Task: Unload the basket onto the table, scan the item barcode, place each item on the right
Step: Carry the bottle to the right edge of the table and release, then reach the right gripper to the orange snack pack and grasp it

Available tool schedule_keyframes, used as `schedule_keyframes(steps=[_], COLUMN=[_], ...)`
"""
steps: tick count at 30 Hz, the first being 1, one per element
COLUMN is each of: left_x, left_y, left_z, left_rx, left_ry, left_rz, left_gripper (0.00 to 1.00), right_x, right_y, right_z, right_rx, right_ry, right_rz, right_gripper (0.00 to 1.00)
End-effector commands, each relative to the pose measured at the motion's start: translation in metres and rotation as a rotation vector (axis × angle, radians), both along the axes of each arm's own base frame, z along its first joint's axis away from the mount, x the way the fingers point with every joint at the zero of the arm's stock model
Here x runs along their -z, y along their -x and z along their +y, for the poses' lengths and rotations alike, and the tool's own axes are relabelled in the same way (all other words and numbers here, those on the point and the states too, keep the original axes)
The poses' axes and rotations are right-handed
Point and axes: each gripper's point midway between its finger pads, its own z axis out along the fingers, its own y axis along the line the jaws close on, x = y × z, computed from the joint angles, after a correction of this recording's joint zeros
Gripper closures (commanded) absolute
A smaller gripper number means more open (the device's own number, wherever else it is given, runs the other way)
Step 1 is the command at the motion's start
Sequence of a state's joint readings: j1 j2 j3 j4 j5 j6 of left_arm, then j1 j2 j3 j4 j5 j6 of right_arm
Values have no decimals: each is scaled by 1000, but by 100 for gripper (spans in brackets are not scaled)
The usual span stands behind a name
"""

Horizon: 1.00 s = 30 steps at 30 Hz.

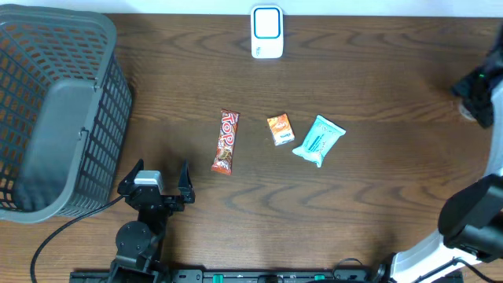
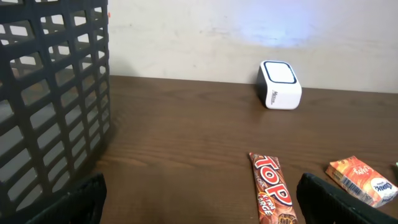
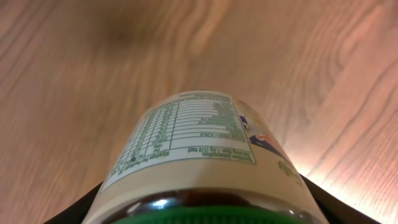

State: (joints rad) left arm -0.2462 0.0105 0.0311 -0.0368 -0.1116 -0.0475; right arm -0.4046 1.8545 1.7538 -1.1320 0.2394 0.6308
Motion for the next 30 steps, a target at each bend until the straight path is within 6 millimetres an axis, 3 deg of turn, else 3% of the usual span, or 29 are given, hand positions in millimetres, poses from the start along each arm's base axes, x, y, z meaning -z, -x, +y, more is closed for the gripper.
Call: schedule_keyframes(steps=[1,7,9,12,13,15,16,19,23,28,30], left_x=[17,17,17,17,17,17,17,17,17,17,17], left_y=[0,0,0,0,0,0,0,0,0,0,0], left_z=[2,2,2,2,2,2,2,2,2,2,2], left_rx=[-14,-14,-14,-14,-14,-14,-14,-14,-14,-14,-14], left_ry=[-26,-26,-26,-26,-26,-26,-26,-26,-26,-26,-26], left_rz=[40,40,39,40,40,40,40,40,40,40,40], left_gripper=[2,2,2,2,2,2,2,2,2,2,2], right_x=[28,85,116,134,135,130,121,99,49,-20,-54], right_y=[13,27,38,44,47,49,53,61,58,35,20], right_z=[-33,-68,-79,-88,-94,-103,-111,-119,-113,-70,-20], right_rx=[170,318,387,413,425,419,429,453,434,308,157], right_ry=[-40,-117,-151,-169,-165,-153,-145,-133,-100,-106,-104], right_rz=[4,42,89,108,105,91,78,47,-49,-217,-262], right_gripper=[46,45,46,45,43,19,1,1,1,1,1])
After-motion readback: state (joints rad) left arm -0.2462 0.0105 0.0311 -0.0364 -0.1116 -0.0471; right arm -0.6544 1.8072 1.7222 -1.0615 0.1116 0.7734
